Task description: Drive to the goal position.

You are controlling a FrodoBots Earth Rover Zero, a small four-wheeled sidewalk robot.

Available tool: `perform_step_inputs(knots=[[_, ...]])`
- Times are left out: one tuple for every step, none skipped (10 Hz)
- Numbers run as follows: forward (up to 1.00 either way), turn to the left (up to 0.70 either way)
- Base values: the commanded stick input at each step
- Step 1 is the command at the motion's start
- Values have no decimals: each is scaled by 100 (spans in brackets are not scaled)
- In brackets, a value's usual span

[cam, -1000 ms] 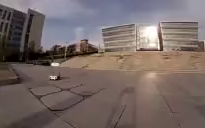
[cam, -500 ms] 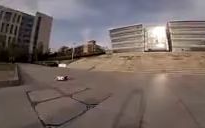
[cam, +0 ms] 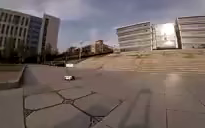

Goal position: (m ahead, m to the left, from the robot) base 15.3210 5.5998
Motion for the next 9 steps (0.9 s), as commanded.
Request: perform_step_inputs(knots=[[70,14],[70,14],[70,14],[70,14],[70,13],[70,13],[70,13],[70,13],[70,12]])
